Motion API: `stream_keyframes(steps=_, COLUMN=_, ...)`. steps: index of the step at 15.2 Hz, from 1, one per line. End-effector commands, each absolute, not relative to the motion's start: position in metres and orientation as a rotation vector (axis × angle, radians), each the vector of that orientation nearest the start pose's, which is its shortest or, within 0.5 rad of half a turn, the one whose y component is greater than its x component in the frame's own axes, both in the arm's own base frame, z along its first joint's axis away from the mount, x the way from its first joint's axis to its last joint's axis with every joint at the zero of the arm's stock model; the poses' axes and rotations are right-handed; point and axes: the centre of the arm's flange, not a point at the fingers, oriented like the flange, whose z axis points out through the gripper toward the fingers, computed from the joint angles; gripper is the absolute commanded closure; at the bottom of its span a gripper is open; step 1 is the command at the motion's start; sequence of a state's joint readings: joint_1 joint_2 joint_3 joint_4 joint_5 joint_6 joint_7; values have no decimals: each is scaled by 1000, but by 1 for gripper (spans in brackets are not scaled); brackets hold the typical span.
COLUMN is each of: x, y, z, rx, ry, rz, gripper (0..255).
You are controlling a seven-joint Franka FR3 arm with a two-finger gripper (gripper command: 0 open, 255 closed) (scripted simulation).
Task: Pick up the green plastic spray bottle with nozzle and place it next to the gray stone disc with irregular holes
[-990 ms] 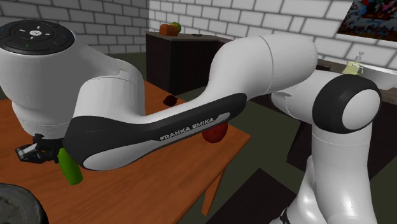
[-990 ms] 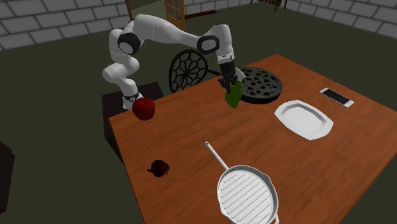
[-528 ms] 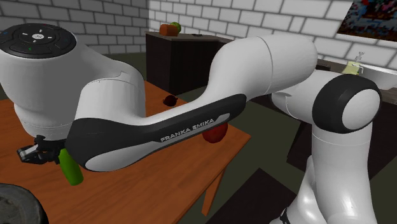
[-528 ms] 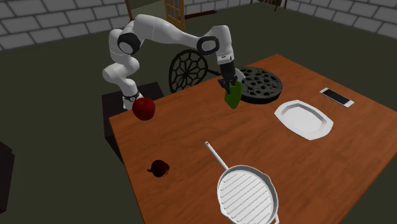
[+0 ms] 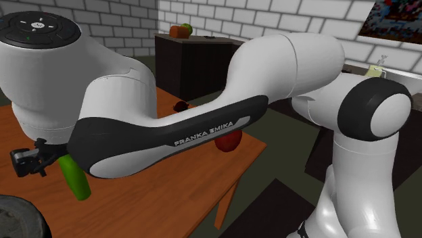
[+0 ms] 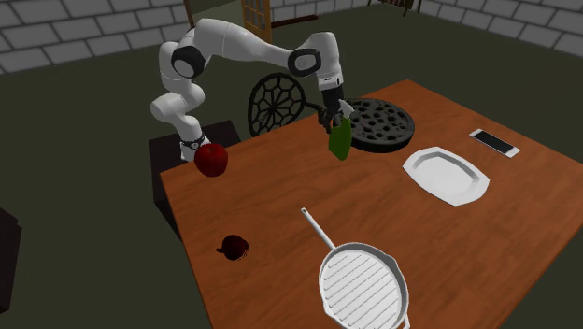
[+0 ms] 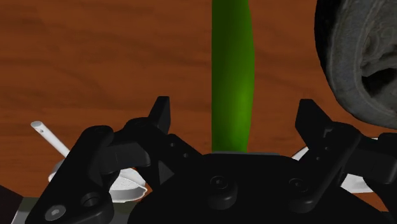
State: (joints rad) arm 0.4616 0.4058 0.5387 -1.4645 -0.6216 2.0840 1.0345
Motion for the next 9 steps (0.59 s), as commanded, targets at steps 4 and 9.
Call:
stream_keyframes(steps=4, x=434, y=531, z=537, rx=-3021, ry=-205, rz=-719, gripper=0)
stream_keyframes(steps=9, x=434, y=531, z=537, rx=-3021, ry=-205, rz=-719, gripper=0)
